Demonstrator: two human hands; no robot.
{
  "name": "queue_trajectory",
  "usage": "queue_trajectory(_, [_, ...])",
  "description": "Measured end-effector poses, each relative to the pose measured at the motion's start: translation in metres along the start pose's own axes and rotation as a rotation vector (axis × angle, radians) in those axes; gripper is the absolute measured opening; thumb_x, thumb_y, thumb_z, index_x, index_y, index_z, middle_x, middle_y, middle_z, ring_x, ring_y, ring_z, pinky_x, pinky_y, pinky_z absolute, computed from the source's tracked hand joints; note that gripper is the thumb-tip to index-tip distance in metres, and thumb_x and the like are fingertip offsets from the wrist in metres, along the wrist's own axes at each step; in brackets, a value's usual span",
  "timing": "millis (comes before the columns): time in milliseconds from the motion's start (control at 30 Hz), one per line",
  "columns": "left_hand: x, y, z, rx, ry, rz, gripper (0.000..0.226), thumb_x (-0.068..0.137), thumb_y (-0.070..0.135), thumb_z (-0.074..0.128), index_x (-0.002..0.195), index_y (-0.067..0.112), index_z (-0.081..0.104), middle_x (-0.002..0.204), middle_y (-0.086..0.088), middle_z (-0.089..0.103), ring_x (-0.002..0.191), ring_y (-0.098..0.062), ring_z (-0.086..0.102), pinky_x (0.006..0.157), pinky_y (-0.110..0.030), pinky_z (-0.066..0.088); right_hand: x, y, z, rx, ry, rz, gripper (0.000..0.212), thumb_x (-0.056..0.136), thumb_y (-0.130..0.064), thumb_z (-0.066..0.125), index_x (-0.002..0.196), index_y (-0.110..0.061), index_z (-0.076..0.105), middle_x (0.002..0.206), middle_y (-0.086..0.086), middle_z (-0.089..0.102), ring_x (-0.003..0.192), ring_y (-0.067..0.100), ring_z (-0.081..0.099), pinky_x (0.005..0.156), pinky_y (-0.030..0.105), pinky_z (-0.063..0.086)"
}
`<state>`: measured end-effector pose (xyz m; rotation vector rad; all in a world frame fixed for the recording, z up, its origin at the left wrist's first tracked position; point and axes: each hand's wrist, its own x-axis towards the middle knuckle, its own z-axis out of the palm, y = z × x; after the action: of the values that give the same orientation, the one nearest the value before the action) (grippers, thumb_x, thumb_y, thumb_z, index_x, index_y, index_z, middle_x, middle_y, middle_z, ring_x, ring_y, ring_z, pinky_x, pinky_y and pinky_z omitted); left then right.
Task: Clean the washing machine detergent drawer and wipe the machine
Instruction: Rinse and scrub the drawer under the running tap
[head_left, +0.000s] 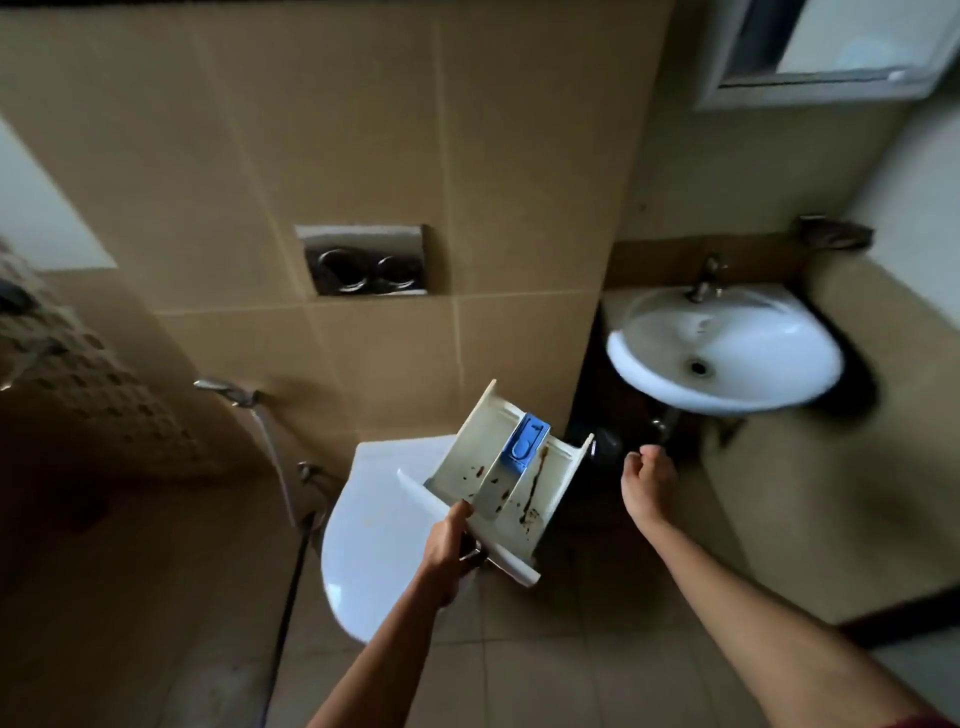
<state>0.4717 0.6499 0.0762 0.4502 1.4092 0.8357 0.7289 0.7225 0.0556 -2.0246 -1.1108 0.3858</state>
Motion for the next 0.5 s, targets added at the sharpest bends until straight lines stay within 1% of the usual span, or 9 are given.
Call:
queue_trajectory(33, [0.008, 0.006, 0.020, 0.003, -0.024, -0.006, 0.026, 0.094, 0.030, 0.048, 0.104, 0.009, 0.059, 0.093, -0.013, 0.058, 0.084, -0.025, 0.057, 0.072, -0.037, 0.055, 0.014, 0.009, -0.010, -0.011, 0.019, 0.009, 0.048, 0.078, -0.023, 0.037, 0.095, 0.014, 0.061, 0.091, 0.035, 0.061, 0.090, 0.047, 0.059, 0.082, 0.047, 0.046])
queue_trajectory(100, [0.021, 0.017, 0.057, -0.004, -0.073, -0.018, 0.027, 0.094, 0.033, 0.051, 0.110, 0.012, 0.057, 0.104, -0.015, 0.063, 0.094, -0.028, 0.061, 0.075, -0.039, 0.056, 0.041, 0.028, -0.029, -0.013, 0.058, 0.013, 0.055, 0.079, -0.032, 0.032, 0.092, 0.013, 0.061, 0.089, 0.034, 0.061, 0.088, 0.046, 0.059, 0.079, 0.047, 0.046])
queue_trajectory(133, [0.030, 0.022, 0.074, 0.005, -0.095, -0.022, 0.033, 0.092, 0.034, 0.053, 0.116, 0.012, 0.055, 0.110, -0.018, 0.063, 0.100, -0.031, 0.062, 0.076, -0.041, 0.057, 0.053, 0.036, -0.039, -0.009, 0.075, 0.018, 0.059, 0.079, -0.035, 0.030, 0.091, 0.014, 0.060, 0.088, 0.034, 0.061, 0.087, 0.045, 0.059, 0.078, 0.046, 0.045])
queue_trajectory(200, [0.041, 0.032, 0.105, 0.030, -0.119, -0.038, 0.043, 0.088, 0.036, 0.056, 0.122, 0.010, 0.052, 0.116, -0.020, 0.062, 0.105, -0.035, 0.061, 0.075, -0.041, 0.057, 0.074, 0.048, -0.058, -0.027, 0.103, 0.044, 0.056, 0.083, -0.033, 0.034, 0.095, 0.015, 0.060, 0.092, 0.035, 0.060, 0.091, 0.046, 0.058, 0.081, 0.045, 0.043])
queue_trajectory(233, [0.048, 0.035, 0.122, 0.042, -0.123, -0.041, 0.046, 0.087, 0.035, 0.057, 0.123, 0.008, 0.052, 0.117, -0.022, 0.062, 0.105, -0.037, 0.061, 0.072, -0.040, 0.057, 0.085, 0.054, -0.067, -0.029, 0.126, 0.047, 0.055, 0.084, -0.032, 0.035, 0.097, 0.015, 0.059, 0.094, 0.035, 0.061, 0.093, 0.046, 0.058, 0.082, 0.045, 0.043])
queue_trajectory(300, [0.059, 0.044, 0.156, 0.069, -0.154, -0.045, 0.046, 0.086, 0.035, 0.056, 0.122, 0.006, 0.055, 0.114, -0.022, 0.063, 0.102, -0.038, 0.060, 0.067, -0.038, 0.055, 0.107, 0.068, -0.081, -0.028, 0.164, 0.052, 0.059, 0.082, -0.034, 0.031, 0.099, 0.015, 0.059, 0.095, 0.035, 0.061, 0.094, 0.046, 0.058, 0.085, 0.045, 0.043])
queue_trajectory(367, [0.068, 0.051, 0.185, 0.111, -0.195, -0.040, 0.042, 0.088, 0.034, 0.053, 0.119, 0.005, 0.056, 0.108, -0.020, 0.065, 0.095, -0.036, 0.060, 0.065, -0.036, 0.053, 0.127, 0.080, -0.093, -0.057, 0.185, 0.084, 0.052, 0.081, -0.028, 0.035, 0.101, 0.014, 0.059, 0.096, 0.034, 0.061, 0.095, 0.046, 0.058, 0.086, 0.044, 0.044])
queue_trajectory(433, [0.081, 0.059, 0.216, 0.155, -0.233, -0.058, 0.040, 0.088, 0.035, 0.051, 0.114, 0.005, 0.057, 0.105, -0.020, 0.065, 0.090, -0.034, 0.058, 0.068, -0.037, 0.051, 0.151, 0.092, -0.102, -0.083, 0.212, 0.094, 0.048, 0.081, -0.025, 0.039, 0.101, 0.013, 0.058, 0.095, 0.034, 0.061, 0.094, 0.046, 0.058, 0.085, 0.044, 0.044])
queue_trajectory(500, [0.094, 0.067, 0.244, 0.170, -0.257, -0.087, 0.038, 0.086, 0.037, 0.052, 0.107, 0.006, 0.058, 0.101, -0.020, 0.062, 0.091, -0.033, 0.055, 0.074, -0.039, 0.049, 0.179, 0.103, -0.107, -0.105, 0.223, 0.117, 0.041, 0.084, -0.022, 0.043, 0.099, 0.013, 0.058, 0.094, 0.033, 0.061, 0.092, 0.046, 0.058, 0.083, 0.044, 0.045])
